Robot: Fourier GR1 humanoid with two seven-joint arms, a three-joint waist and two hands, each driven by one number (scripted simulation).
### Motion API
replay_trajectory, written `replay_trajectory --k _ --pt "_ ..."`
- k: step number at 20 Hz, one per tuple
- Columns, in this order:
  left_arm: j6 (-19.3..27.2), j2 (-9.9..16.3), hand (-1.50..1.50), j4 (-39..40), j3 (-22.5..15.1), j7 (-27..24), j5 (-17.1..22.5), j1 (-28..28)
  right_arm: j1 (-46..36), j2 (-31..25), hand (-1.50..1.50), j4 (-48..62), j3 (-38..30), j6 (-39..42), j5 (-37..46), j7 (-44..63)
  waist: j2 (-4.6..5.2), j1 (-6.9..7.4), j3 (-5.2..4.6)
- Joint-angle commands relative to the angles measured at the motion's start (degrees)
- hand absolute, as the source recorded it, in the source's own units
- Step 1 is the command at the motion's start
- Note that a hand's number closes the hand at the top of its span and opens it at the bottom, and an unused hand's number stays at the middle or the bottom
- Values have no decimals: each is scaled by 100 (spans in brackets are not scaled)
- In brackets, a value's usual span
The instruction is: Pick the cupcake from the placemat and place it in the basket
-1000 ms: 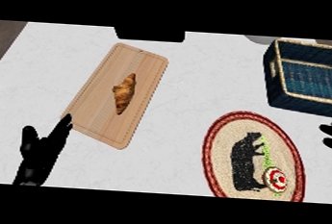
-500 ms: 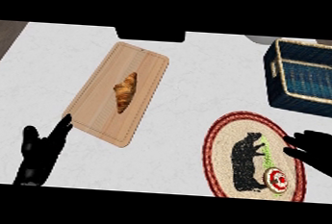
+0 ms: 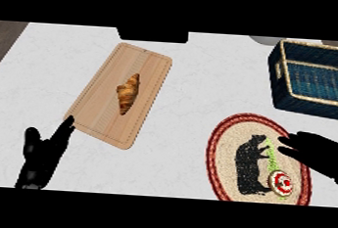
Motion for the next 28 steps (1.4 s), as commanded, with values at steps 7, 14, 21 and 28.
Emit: replay_trajectory --k 7,14,21,28 --pt "-81 -223 0 492 76 2 -207 -25 280 564 -150 609 392 -781 977 -532 44 -38 -60" --pt "-272 -209 0 60 66 72 -204 398 23 644 -150 1201 292 -903 1167 -946 43 1 -58" --pt "-92 -346 0 58 115 161 -390 333 29 789 -150 1274 691 -960 1936 -578 43 -3 -60" --pt "-240 -285 0 78 308 538 -320 -25 -315 1248 -150 2053 861 -1207 2279 -630 52 11 -58"
